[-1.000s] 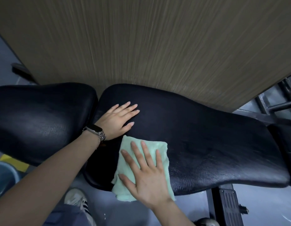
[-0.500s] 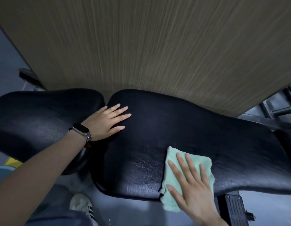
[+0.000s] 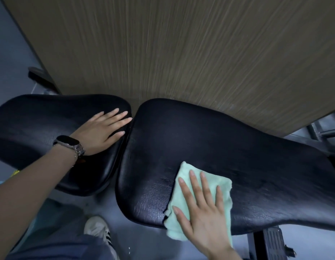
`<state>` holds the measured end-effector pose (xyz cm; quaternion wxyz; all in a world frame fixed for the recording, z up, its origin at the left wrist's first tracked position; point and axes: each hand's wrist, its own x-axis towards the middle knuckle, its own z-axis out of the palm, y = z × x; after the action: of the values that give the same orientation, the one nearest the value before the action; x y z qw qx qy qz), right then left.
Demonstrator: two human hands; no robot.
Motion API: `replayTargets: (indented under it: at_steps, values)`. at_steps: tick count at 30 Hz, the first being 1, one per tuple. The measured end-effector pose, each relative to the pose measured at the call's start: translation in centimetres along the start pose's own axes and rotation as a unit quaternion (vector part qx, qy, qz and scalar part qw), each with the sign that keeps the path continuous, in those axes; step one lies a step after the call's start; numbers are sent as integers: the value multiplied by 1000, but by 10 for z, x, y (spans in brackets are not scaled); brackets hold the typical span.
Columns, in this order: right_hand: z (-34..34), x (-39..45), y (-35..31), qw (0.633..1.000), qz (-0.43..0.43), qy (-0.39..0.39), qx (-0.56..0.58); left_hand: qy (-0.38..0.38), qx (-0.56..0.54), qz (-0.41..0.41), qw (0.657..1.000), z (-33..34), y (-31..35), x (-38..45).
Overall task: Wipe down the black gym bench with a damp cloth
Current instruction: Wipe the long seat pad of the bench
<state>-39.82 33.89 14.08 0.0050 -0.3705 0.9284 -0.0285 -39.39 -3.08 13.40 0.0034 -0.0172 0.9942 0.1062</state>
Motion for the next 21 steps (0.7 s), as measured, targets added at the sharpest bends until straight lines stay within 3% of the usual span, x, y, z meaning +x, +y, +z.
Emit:
replayTargets:
  at_steps: [21]
  values:
    - [14,66,-131,999,-32,-33,21,15,7,-11,1000,0,4,-2]
